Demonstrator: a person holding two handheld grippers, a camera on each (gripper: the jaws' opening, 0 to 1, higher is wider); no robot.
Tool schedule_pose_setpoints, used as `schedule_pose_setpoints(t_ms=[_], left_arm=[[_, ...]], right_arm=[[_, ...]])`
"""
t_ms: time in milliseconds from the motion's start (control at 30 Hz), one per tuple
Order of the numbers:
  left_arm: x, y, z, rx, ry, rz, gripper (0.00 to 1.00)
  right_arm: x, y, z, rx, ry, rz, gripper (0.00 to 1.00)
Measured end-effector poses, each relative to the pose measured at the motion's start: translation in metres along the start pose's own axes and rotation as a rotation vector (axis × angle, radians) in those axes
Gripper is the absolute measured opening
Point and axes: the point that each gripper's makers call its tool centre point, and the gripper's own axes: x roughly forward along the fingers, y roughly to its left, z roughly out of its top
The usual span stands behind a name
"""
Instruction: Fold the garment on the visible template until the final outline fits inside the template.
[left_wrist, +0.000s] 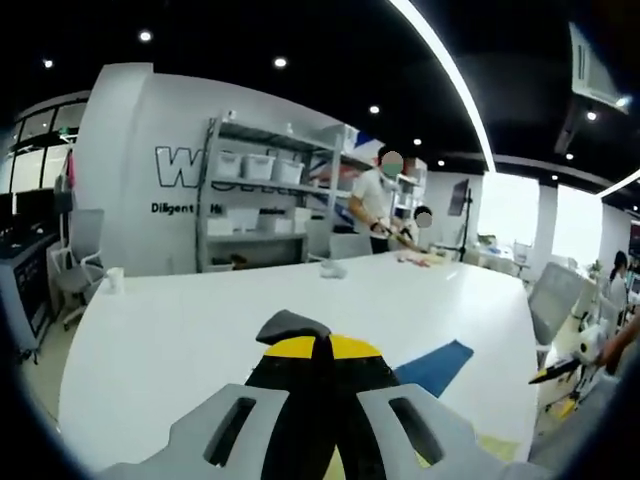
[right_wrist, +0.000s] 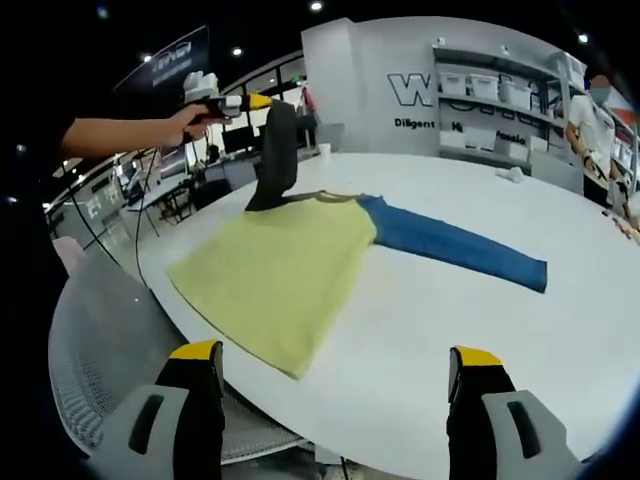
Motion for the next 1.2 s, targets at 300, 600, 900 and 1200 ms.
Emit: schedule_pose_setpoints(t_ms=[300,600,900,1200], left_arm=[[0.016,-0.010,-0.022,-0.020,0.041,-0.012,0.04],[0.028,-0.026,-0.039,-0.025,0.077,-0.034,0.04],[0.036,-0.034,-0.051,-0.029,0.101,-0.046,0.04],[0.044,-0.041,-0.066,-0.032,0.134,-0.054,0.04]], right_arm=[[-0.002,-0.006,0.005,-0.001,-0.007,-0.014,0.92],[-0.004,-0.010,0.005,0.005,-0.008,-0.024,0.92],[-0.005,-0.013,0.002,0.016,-0.006,-0.034,0.91],[-0.006,-0.017,0.000,0.025,-0.004,-0.044,0.91]])
